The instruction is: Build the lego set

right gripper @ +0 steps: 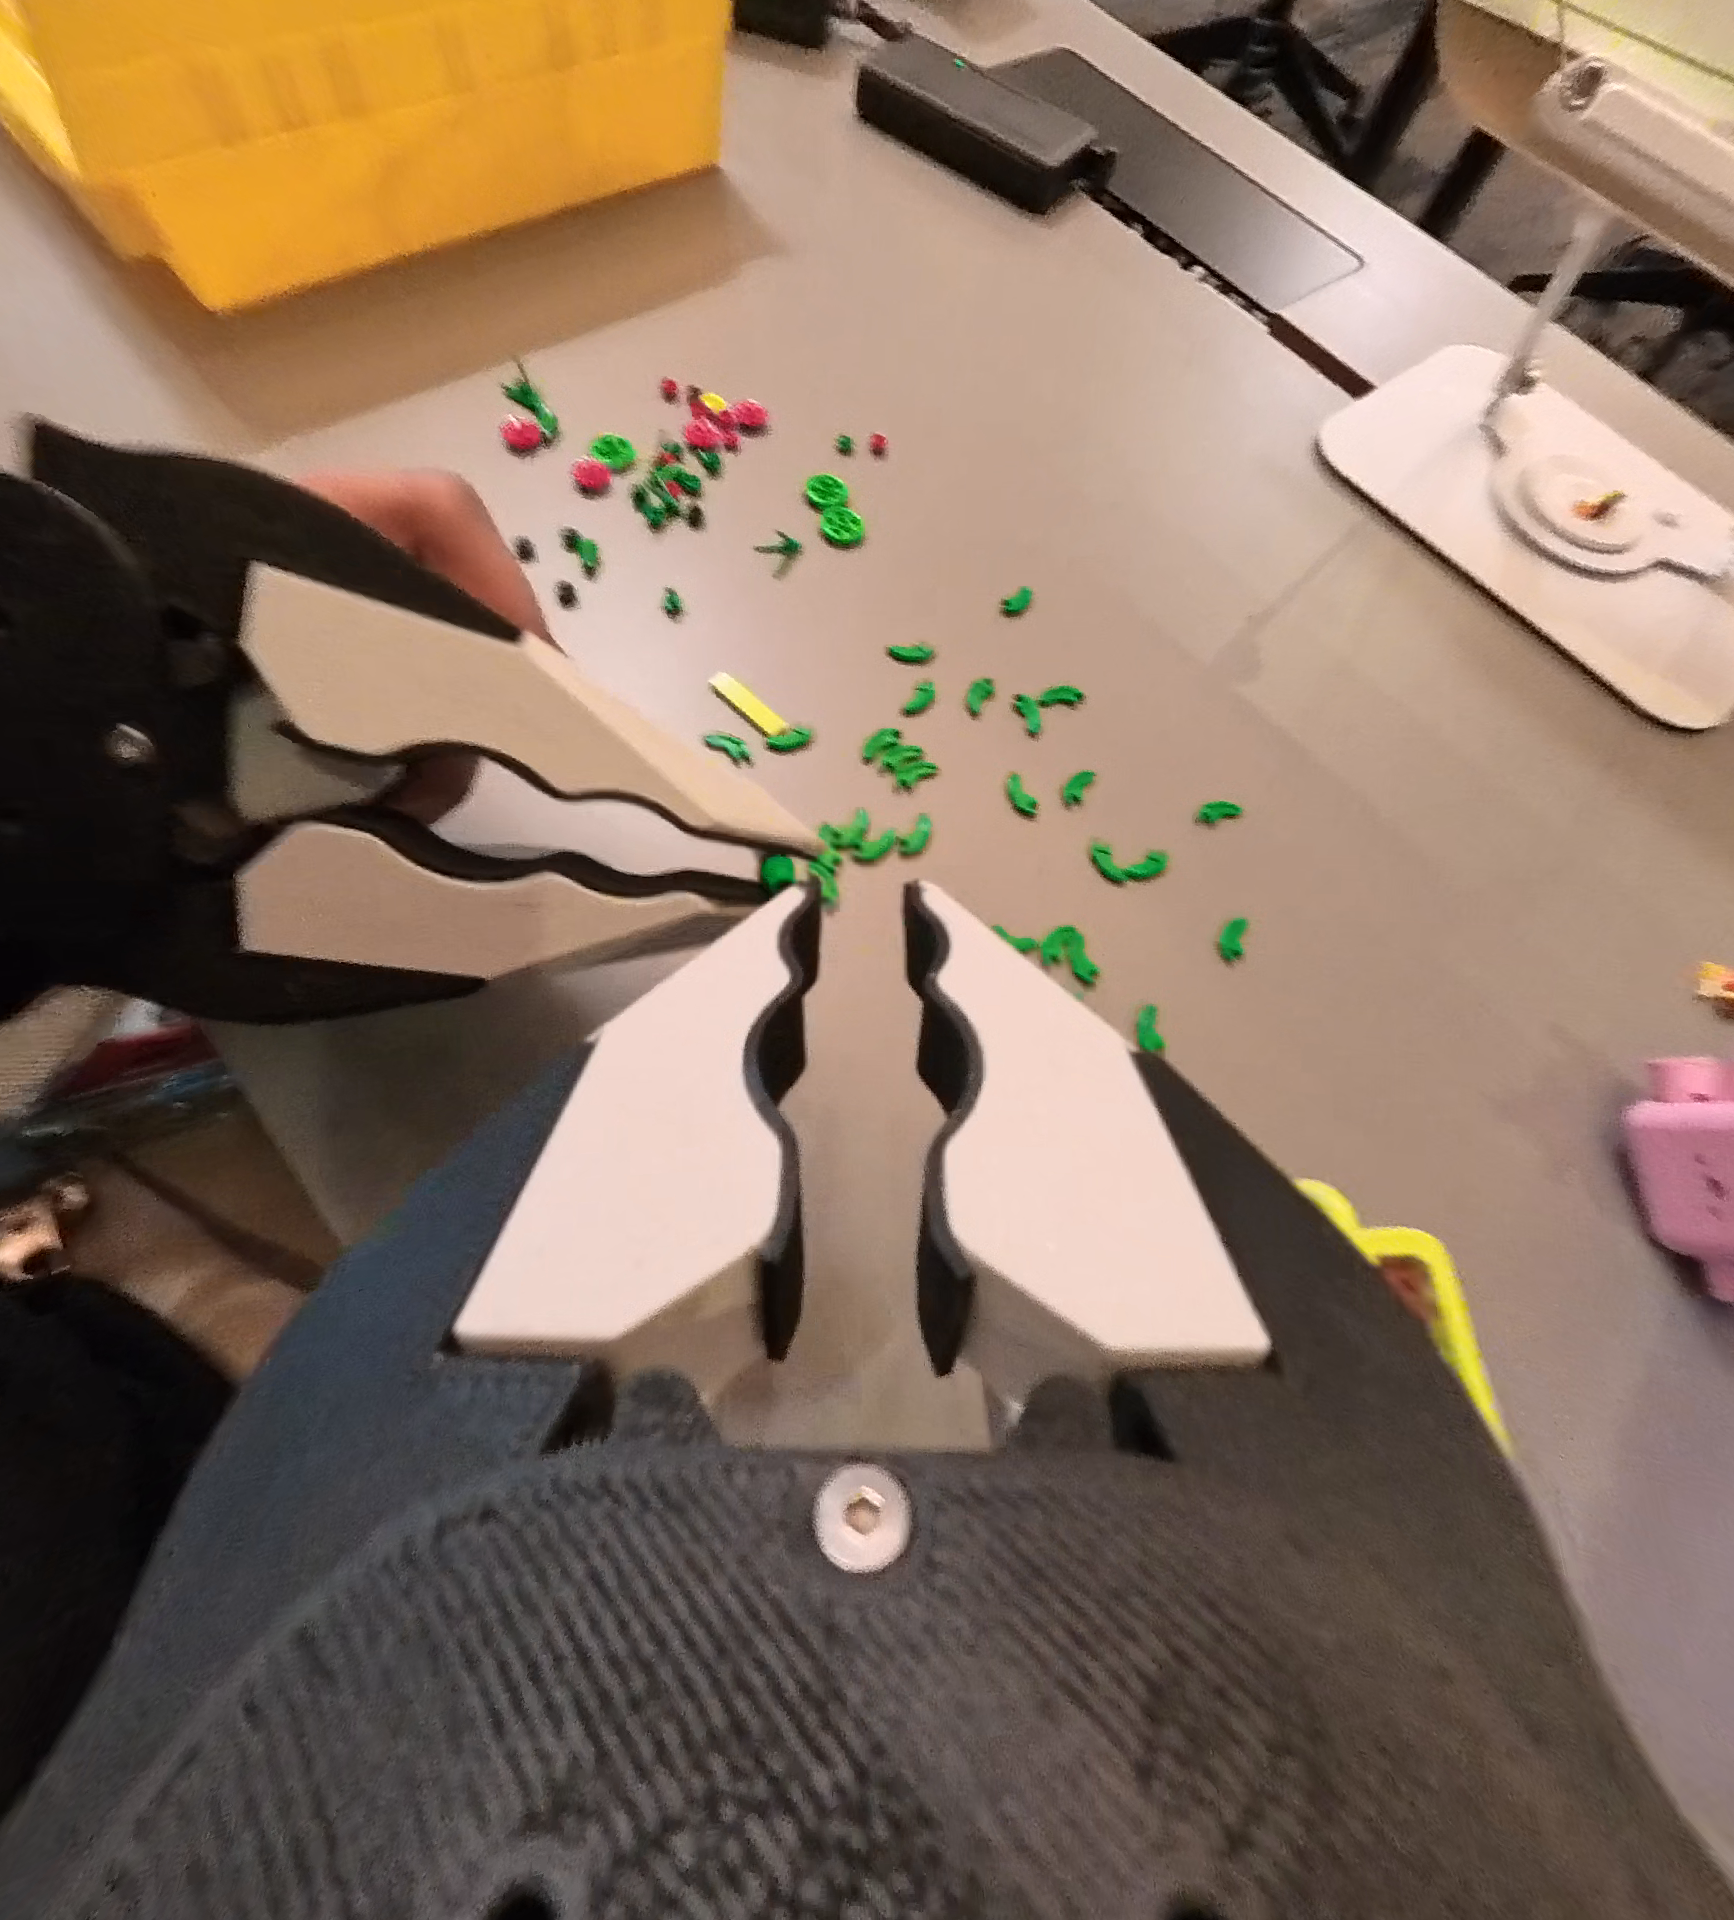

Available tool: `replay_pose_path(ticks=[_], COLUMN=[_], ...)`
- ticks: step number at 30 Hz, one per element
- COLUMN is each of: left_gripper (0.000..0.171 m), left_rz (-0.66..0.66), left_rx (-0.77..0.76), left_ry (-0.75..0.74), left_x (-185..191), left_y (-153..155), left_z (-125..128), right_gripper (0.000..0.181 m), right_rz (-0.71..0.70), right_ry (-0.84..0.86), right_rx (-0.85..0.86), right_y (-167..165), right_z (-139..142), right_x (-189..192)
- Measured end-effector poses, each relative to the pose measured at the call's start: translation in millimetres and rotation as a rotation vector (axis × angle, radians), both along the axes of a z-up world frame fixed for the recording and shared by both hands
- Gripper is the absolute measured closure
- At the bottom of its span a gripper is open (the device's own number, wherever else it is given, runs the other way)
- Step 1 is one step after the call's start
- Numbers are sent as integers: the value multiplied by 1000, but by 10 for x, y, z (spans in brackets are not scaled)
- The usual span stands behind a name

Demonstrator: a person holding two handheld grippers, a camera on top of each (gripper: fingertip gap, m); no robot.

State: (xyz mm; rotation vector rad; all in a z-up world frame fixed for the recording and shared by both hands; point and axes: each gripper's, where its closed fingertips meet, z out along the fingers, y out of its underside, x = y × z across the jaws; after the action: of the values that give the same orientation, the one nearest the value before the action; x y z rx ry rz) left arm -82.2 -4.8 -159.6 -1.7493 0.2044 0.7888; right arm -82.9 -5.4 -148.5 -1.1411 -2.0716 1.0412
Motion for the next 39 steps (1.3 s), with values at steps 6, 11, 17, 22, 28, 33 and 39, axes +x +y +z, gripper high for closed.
replay_pose_path(ticks=[6,11,17,22,28,33,39], left_gripper=[167,167,154,128,140,145,149], left_rz=[-15,-47,-109,-153,-6,77,83], left_rx=[0,11,32,143,351,361,350], left_ry=[21,53,-30,-392,-733,-794,-786], left_x=[33,96,132,-81,-652,-804,-803], left_y=[10,10,-4,-189,-521,-581,-574], left_z=[-1,27,-8,69,119,11,-16], right_gripper=[158,165,177,177,177,177,177], right_rz=[51,123,151,153,215,272,320], right_ry=[-54,-134,-144,-121,-255,-465,-606], right_rx=[-149,-263,-241,-317,-160,73,210], right_y=[-68,-147,-143,-75,-132,-176,-191], right_z=[19,-46,-39,67,-141,-534,-771], right_x=[47,92,100,108,162,145,144])
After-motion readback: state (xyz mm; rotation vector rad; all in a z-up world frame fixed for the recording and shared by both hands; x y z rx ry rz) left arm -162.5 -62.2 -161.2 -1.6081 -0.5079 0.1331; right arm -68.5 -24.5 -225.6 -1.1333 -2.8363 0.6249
